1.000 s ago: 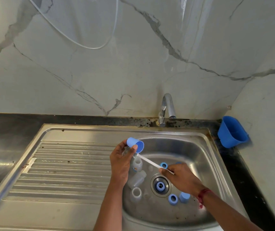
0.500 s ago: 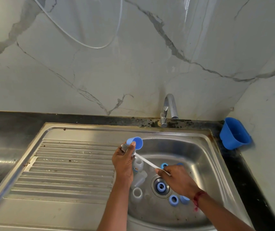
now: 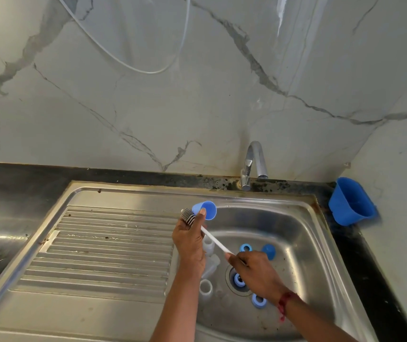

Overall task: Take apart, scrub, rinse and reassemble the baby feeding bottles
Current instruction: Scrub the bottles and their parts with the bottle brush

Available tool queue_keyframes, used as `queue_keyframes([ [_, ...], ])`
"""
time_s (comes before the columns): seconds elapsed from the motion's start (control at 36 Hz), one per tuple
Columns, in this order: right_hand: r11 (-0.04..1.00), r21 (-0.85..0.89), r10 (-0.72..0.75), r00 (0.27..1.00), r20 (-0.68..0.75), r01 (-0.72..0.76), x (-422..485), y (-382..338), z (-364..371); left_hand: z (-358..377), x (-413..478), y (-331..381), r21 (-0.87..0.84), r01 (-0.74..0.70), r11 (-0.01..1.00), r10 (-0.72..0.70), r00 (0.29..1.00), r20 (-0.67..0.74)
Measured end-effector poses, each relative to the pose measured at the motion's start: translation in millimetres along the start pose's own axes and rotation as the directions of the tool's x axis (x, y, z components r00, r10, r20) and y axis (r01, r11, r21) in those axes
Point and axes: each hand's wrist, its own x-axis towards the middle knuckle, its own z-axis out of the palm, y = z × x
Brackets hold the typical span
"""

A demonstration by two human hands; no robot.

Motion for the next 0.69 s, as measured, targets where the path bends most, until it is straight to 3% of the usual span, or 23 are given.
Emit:
queue_keyframes([
  [0.14,0.999,-0.024,-0.024,0.999,0.048,0.025,0.8,3.7,-6.9,-4.2,5.7,7.3,0.035,-0.070,0.997,0.071,0.997,-0.012],
  [0.22,0.983,-0.182,0.010,0.997,0.076,0.004,2.9,16.6,-23.1,-12.8,14.0,17.8,0.033,-0.140,0.990,0.142,0.989,-0.051],
  [0.31,0.973,-0.215,0.078,0.997,-0.027,-0.082,7.2,22.7,-41.2,-24.1,23.0,20.9,0.129,-0.210,0.969,0.219,0.974,-0.057],
  [0.36,0.984,-0.174,0.034,0.996,-0.083,-0.048,9.1,17.6,-52.2,-30.7,25.3,16.0,0.247,-0.248,0.937,0.268,0.962,-0.049],
  [0.44,0.980,-0.188,-0.073,0.996,-0.049,0.063,11.2,5.5,-65.5,-37.6,25.4,4.8,0.446,-0.288,0.848,0.320,0.948,0.004],
  [0.53,0.922,-0.360,-0.123,0.990,0.072,0.141,12.7,-4.6,-74.5,-39.0,23.0,2.6,0.583,-0.364,0.727,0.378,0.920,0.103],
  [0.61,0.880,-0.456,-0.086,0.989,0.117,0.130,15.8,-7.7,-80.0,-38.7,21.7,6.8,0.717,-0.472,0.512,0.445,0.860,0.248],
  [0.69,0.844,-0.523,-0.060,0.991,0.123,0.117,15.3,-10.5,-81.1,-38.0,18.6,8.3,0.762,-0.518,0.389,0.428,0.834,0.348],
])
